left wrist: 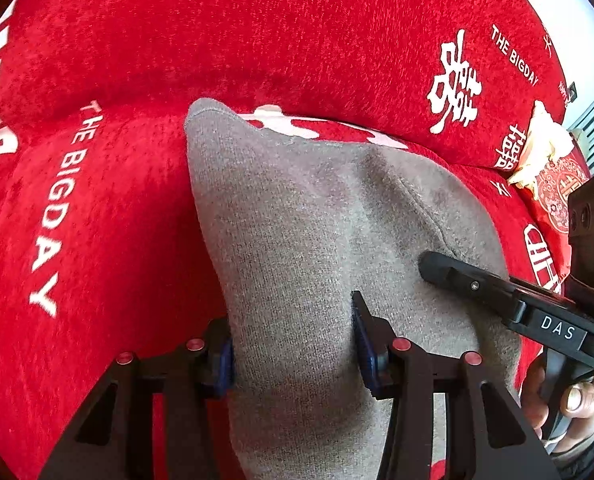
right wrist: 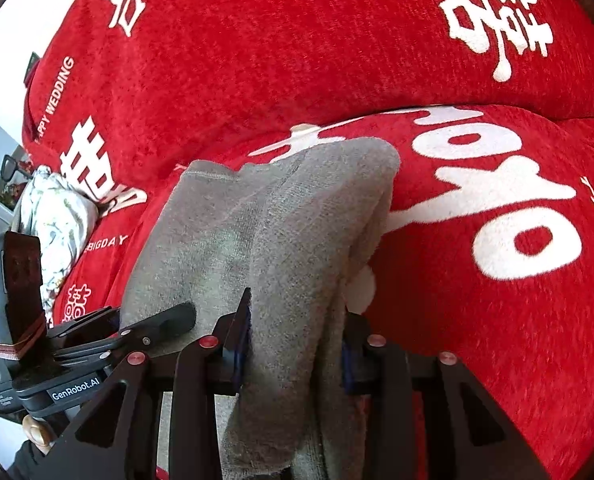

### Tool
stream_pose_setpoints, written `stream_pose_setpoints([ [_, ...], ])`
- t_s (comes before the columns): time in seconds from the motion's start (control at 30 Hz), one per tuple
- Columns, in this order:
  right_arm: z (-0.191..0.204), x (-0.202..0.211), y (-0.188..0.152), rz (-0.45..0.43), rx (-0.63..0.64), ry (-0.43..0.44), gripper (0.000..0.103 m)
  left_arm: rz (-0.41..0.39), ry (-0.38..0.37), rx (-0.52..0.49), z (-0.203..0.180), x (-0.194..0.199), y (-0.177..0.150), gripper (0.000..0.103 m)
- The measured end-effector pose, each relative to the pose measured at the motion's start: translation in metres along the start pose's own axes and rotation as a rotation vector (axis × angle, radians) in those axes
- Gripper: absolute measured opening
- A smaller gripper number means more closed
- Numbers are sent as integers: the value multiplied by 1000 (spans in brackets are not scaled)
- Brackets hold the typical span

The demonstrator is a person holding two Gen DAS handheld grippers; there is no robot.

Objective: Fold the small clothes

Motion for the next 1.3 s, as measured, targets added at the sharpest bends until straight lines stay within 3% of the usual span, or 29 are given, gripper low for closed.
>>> stream_pose_setpoints([
  [0.77,55,8,-61,-49,89,-52,37,-45,37,-2,23,33,-64,49],
  [1.3,91,11,-69,-83,113,-24,37,-38,81,-15,38,49,-81,49],
])
Point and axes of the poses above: each gripper's, at about its wrist camera, not at the fingertips, and x roughly against the way its jaws point, z to its left, y to its top, the point moved 3 cm from there along -x, roughly the way its jaws point, and after that the axes turned 5 degrees about z, right-handed, at the moved point
